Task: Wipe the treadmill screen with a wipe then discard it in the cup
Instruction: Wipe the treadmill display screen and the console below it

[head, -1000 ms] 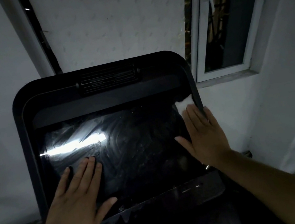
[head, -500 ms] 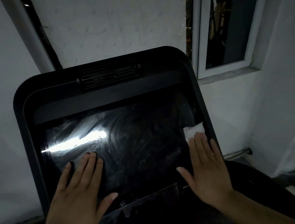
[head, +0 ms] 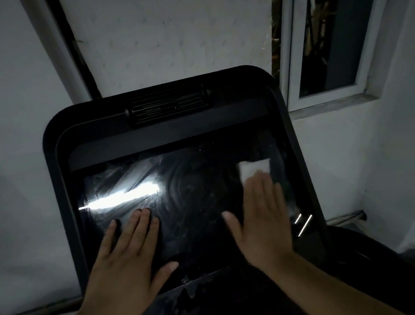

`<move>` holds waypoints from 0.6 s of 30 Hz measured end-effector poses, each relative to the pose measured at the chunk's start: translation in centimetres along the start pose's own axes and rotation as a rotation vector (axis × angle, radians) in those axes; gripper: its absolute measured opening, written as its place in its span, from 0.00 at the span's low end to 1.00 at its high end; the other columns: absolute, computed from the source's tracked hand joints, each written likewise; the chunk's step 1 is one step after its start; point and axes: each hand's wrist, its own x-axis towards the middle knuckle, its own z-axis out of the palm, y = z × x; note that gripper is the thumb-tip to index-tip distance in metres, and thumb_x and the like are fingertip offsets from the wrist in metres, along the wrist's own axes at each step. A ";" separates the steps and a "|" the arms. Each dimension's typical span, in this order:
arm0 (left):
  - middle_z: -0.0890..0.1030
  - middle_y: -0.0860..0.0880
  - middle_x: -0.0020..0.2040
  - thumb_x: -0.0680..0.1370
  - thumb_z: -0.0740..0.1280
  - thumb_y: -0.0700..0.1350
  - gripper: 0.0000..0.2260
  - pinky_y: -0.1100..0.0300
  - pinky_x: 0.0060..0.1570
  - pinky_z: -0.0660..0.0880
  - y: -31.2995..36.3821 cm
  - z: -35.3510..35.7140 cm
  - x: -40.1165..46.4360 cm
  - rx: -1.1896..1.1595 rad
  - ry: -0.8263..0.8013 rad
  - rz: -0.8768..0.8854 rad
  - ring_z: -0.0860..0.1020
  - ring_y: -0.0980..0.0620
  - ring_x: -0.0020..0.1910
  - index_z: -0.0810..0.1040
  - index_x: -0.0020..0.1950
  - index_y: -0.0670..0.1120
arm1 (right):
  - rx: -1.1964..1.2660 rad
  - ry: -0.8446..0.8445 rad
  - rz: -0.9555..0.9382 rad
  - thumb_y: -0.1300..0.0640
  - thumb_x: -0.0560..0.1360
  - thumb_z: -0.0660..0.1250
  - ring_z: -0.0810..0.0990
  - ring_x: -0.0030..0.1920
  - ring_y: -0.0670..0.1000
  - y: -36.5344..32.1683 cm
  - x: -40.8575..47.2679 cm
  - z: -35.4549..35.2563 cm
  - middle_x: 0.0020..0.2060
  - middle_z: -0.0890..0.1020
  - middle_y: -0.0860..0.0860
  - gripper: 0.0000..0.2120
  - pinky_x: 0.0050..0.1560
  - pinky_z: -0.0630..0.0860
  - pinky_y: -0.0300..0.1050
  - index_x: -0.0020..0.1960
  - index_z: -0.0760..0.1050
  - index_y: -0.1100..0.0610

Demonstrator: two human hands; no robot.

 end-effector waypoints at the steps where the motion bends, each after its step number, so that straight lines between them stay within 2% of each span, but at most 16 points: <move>1: 0.64 0.40 0.82 0.83 0.50 0.70 0.39 0.37 0.77 0.59 -0.1 0.0 0.0 0.001 0.004 0.008 0.60 0.44 0.82 0.66 0.81 0.40 | 0.032 0.007 -0.079 0.34 0.85 0.51 0.51 0.83 0.65 -1.8 -0.5 0.3 0.81 0.58 0.67 0.41 0.82 0.54 0.65 0.81 0.59 0.68; 3: 0.64 0.40 0.82 0.83 0.49 0.69 0.39 0.39 0.77 0.57 -0.2 -0.1 -0.1 -0.001 0.025 0.021 0.60 0.45 0.82 0.66 0.81 0.41 | 0.054 0.003 -0.326 0.34 0.84 0.53 0.52 0.84 0.63 -4.3 -2.6 0.9 0.81 0.60 0.65 0.40 0.81 0.55 0.65 0.80 0.63 0.66; 5: 0.64 0.40 0.82 0.83 0.49 0.69 0.38 0.40 0.78 0.56 -0.3 -0.3 -0.1 -0.008 0.050 0.034 0.59 0.46 0.82 0.65 0.81 0.41 | 0.010 -0.005 -0.460 0.33 0.83 0.55 0.53 0.84 0.60 -3.7 -3.1 0.7 0.81 0.62 0.62 0.39 0.81 0.55 0.63 0.80 0.64 0.64; 7: 0.63 0.41 0.82 0.83 0.50 0.68 0.37 0.41 0.78 0.55 -0.3 -0.6 -0.3 -0.015 0.073 0.053 0.59 0.46 0.82 0.64 0.82 0.41 | -0.056 0.028 -0.376 0.34 0.83 0.54 0.56 0.83 0.60 -1.0 -1.2 0.2 0.80 0.65 0.62 0.39 0.81 0.55 0.63 0.79 0.66 0.64; 9: 0.62 0.41 0.83 0.84 0.51 0.67 0.37 0.41 0.78 0.55 -0.4 -0.9 -0.7 -0.016 0.089 0.069 0.59 0.46 0.83 0.63 0.82 0.41 | -0.101 0.037 -0.178 0.34 0.84 0.49 0.58 0.83 0.61 1.8 1.9 -0.2 0.80 0.64 0.64 0.39 0.82 0.54 0.64 0.80 0.64 0.66; 11: 0.62 0.41 0.83 0.84 0.51 0.67 0.37 0.41 0.78 0.57 -0.7 -1.2 -1.1 -0.018 0.101 0.062 0.60 0.45 0.82 0.63 0.82 0.41 | -0.105 -0.003 -0.005 0.33 0.85 0.44 0.54 0.84 0.61 2.7 4.6 -1.0 0.81 0.60 0.65 0.41 0.82 0.51 0.64 0.82 0.58 0.66; 13: 0.63 0.40 0.83 0.84 0.51 0.67 0.37 0.40 0.76 0.58 -1.1 -1.5 -1.6 -0.019 0.106 0.050 0.62 0.43 0.82 0.63 0.82 0.40 | -0.045 0.003 0.059 0.33 0.84 0.42 0.50 0.84 0.62 0.7 5.9 -1.0 0.82 0.56 0.66 0.42 0.83 0.49 0.63 0.82 0.54 0.67; 15: 0.63 0.40 0.82 0.84 0.50 0.67 0.37 0.39 0.75 0.59 -1.4 -1.6 -1.9 -0.011 0.105 0.045 0.64 0.42 0.81 0.64 0.81 0.40 | 0.014 0.034 -0.041 0.33 0.84 0.46 0.49 0.84 0.64 -3.3 5.2 -0.7 0.81 0.57 0.67 0.42 0.83 0.50 0.64 0.82 0.56 0.68; 18: 0.64 0.40 0.82 0.84 0.50 0.67 0.37 0.40 0.76 0.59 -1.7 -1.8 -2.1 -0.005 0.108 0.039 0.64 0.42 0.81 0.65 0.81 0.40 | 0.056 0.049 -0.406 0.34 0.83 0.53 0.51 0.84 0.63 -7.9 2.1 0.2 0.82 0.59 0.65 0.41 0.82 0.54 0.64 0.81 0.60 0.67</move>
